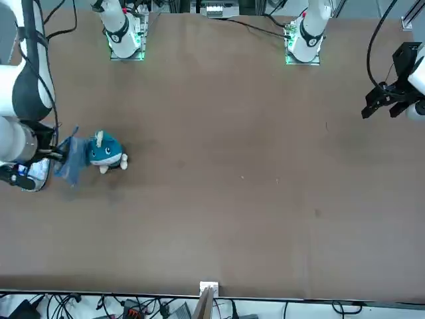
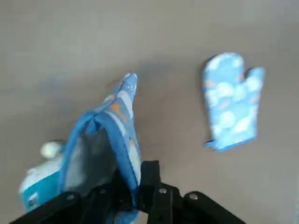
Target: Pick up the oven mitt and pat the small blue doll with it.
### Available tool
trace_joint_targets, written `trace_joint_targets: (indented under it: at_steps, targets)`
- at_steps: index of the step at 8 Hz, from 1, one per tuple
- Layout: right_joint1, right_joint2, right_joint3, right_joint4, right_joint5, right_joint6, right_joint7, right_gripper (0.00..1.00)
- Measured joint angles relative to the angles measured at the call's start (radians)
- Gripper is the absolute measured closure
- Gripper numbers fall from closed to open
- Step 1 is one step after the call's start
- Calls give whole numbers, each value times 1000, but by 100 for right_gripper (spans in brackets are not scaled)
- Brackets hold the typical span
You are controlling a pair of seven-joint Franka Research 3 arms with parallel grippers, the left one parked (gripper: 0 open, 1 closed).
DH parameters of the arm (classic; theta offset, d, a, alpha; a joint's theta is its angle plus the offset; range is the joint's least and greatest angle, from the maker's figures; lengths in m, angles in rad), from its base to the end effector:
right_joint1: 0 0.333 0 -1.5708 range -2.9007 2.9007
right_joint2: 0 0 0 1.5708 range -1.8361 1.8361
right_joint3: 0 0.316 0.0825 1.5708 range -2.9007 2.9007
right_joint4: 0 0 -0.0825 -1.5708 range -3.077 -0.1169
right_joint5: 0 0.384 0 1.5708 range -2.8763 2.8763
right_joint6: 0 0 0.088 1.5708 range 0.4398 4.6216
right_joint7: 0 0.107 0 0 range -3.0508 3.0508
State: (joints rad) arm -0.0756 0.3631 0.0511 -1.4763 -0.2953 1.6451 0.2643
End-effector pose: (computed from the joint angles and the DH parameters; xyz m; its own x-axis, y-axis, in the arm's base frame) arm 0.6471 -0.0495 0.4587 0.9598 -0.2537 -0.1198 -0.2076 -0.9294 0.3051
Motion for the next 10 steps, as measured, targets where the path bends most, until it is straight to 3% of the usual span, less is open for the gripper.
trace_joint_targets:
  at_steps: [2,4,6,8,10]
  targets:
    - [-14,1,-5,5,-96,-15,-77,95]
    - [-67,3,-11,5,-106,-44,-176,95]
    - [-136,15,-14,1,-192,-48,-273,95]
    - [-219,24,-15,-52,-312,52,-374,95]
    - [-295,24,-16,-130,-436,224,-435,95]
